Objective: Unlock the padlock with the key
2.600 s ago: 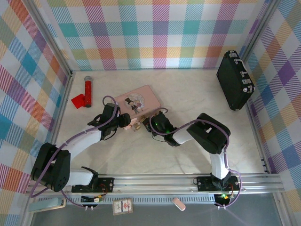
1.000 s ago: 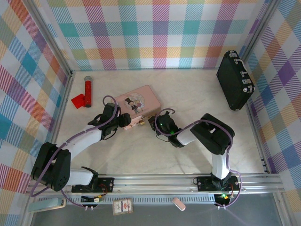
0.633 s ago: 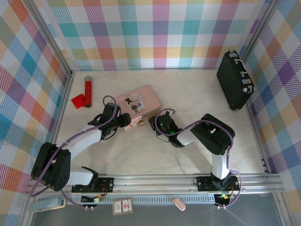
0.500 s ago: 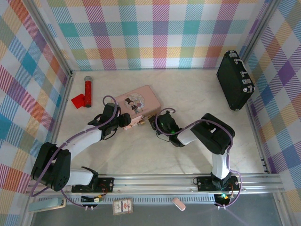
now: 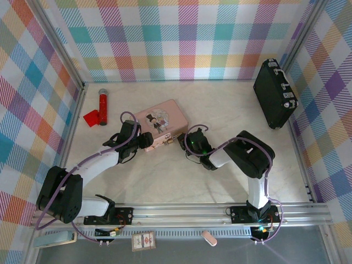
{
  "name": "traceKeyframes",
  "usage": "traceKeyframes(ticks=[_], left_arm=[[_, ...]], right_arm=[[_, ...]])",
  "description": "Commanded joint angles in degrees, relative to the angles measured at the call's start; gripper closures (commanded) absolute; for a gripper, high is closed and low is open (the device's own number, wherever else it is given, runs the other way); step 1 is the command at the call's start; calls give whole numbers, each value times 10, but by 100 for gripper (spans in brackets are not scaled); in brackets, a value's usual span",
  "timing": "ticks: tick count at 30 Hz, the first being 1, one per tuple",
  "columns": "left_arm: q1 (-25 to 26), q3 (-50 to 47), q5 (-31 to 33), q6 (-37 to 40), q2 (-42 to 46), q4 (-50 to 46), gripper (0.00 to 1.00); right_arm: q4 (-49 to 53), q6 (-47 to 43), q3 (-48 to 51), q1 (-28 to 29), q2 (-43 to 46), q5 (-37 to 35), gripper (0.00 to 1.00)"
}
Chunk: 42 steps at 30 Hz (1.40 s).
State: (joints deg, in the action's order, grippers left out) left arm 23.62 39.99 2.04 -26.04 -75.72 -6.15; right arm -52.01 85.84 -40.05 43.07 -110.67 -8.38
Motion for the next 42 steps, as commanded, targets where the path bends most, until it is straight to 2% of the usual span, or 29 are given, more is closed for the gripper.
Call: traceKeyframes(ticks=[1,6,11,18,25,29,35,39,42], left_arm=[[13,7,-14,13,-16,-35,41],[13,9,-13,13,-28,-33,41],[13,8,-10,12,-32,-28,41],[13,-12,-9,14,8,-7,38],[13,-34,5,20,60,9,35],[13,-44,11,26,87,16,34],[13,-61,15,35,130,29,33],[13,-79,28,43,164,39,32],[13,-95,62,51,205,43,31]], right_arm=[[11,-32,22,-9,36,-7,100],[48,-78,66,-47,95,20,100],[141,-149,95,-68,181,35,100],[330,-275,110,-90,329,43,100],[541,-415,75,-92,457,9,100],[618,-446,57,-93,483,3,100],[684,-463,40,-92,479,32,99],[742,-513,8,-92,473,30,87],[778,-571,-17,-92,481,14,78]])
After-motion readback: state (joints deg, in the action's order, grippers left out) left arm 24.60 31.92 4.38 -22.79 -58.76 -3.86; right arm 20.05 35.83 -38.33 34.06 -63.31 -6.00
